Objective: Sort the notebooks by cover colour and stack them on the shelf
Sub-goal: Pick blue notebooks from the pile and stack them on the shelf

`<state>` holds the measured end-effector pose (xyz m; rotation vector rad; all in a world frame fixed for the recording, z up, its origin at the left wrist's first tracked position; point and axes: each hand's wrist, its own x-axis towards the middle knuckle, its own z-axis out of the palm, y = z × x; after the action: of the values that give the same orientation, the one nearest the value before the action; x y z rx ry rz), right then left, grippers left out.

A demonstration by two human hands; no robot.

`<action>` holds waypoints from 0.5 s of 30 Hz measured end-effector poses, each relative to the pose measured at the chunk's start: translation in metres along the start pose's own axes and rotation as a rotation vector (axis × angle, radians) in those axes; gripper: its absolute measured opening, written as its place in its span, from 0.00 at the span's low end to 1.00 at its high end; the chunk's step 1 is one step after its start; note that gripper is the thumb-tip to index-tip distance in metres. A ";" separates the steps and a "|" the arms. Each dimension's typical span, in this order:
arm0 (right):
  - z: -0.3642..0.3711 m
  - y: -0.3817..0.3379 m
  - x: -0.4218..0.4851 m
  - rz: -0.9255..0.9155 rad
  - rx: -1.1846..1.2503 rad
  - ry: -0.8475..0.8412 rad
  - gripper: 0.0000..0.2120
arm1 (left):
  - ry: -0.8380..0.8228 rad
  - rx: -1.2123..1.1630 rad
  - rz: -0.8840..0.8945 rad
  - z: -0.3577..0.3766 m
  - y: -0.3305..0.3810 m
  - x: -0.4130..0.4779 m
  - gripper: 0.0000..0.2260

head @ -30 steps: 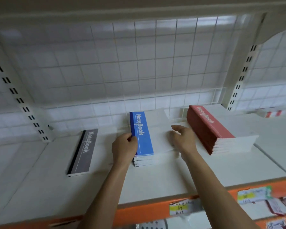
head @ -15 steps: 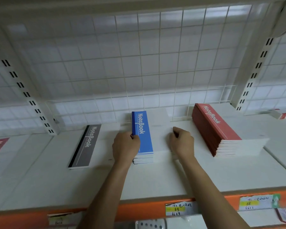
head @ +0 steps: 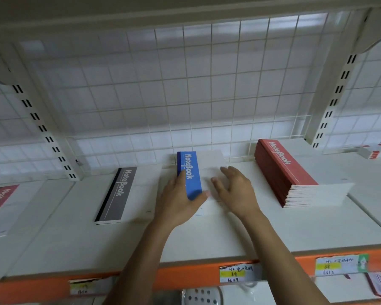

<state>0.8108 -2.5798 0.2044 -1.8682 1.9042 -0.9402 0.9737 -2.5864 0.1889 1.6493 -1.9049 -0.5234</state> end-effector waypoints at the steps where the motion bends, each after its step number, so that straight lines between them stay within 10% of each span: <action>1: 0.002 0.000 -0.004 -0.028 -0.031 -0.005 0.22 | -0.019 0.000 -0.002 0.002 0.001 -0.002 0.37; 8: 0.017 -0.009 -0.023 -0.270 -0.036 0.309 0.13 | 0.111 -0.002 -0.003 -0.003 0.007 -0.017 0.23; 15: 0.057 -0.068 -0.050 -0.445 0.039 0.190 0.14 | 0.298 0.209 -0.072 -0.044 -0.019 -0.053 0.22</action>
<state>0.9036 -2.5398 0.1949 -2.3002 1.5739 -1.3186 1.0210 -2.5346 0.2025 1.8173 -1.7303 -0.0974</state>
